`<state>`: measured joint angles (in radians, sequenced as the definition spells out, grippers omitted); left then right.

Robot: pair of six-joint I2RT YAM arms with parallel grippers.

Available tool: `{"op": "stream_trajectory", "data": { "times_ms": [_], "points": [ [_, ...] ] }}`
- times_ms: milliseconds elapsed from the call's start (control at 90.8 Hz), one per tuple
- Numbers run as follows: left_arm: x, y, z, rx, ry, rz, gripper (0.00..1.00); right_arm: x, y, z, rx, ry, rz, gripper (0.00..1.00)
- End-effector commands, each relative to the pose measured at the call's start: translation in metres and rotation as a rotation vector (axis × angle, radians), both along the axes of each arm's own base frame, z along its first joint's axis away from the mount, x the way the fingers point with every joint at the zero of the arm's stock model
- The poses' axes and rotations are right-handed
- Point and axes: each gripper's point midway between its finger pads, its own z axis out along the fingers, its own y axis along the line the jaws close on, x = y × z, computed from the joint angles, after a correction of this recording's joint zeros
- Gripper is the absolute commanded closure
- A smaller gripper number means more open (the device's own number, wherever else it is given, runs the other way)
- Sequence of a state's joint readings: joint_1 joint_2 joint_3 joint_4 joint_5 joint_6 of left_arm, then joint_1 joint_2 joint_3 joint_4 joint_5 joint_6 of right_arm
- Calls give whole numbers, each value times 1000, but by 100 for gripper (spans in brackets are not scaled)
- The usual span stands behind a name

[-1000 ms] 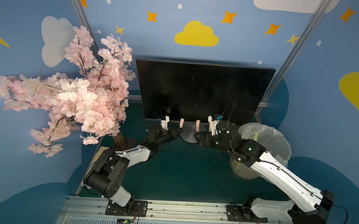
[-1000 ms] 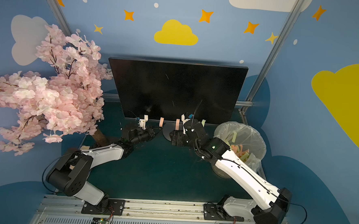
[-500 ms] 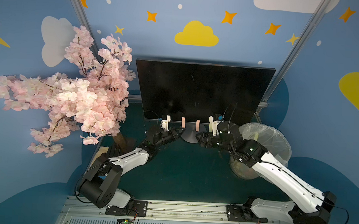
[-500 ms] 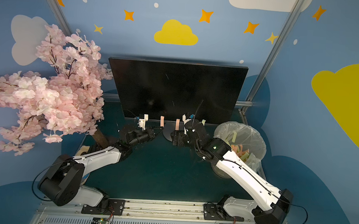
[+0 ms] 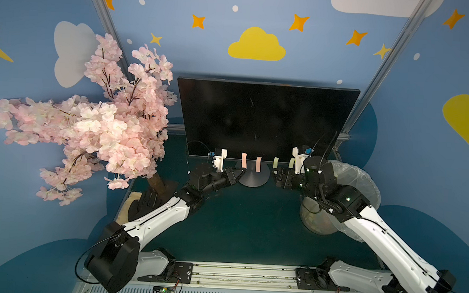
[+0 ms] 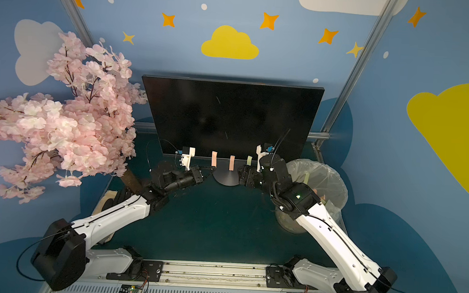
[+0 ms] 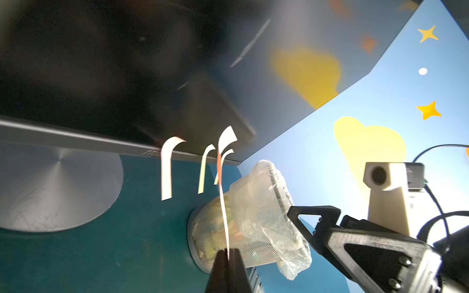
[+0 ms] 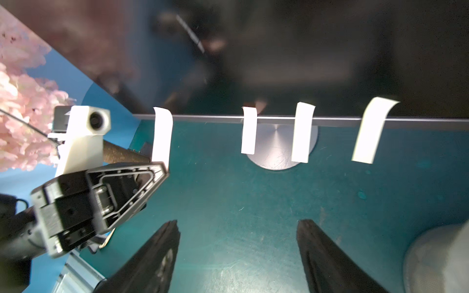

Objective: Remove the sticky note from the monitor
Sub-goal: Tear off the sticky note from the monitor, then place the sticky note in the trash bin.

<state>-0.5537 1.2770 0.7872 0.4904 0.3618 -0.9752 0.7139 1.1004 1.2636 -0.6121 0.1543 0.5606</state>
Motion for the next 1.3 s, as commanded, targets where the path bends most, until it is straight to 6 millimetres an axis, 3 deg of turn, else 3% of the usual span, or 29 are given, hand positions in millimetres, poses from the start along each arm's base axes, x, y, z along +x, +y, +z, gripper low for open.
{"op": "stream_trajectory", "data": {
  "times_ms": [0,330,738,1068,1288],
  "points": [
    [-4,-12,20,43,-65,-42,98,-4,-19,9,2,-16,-33,22],
    [-4,-74,65,64,-155,-213,98,-9,-94,32,-3,-62,-219,21],
    [-18,-183,99,30,-213,-472,98,-27,-179,47,6,-70,-492,22],
    [-45,-271,90,35,-176,-689,98,-48,-226,54,62,-102,-706,22],
    [-65,-305,70,78,-129,-760,98,-63,-240,63,68,-150,-785,22]
  ]
}}
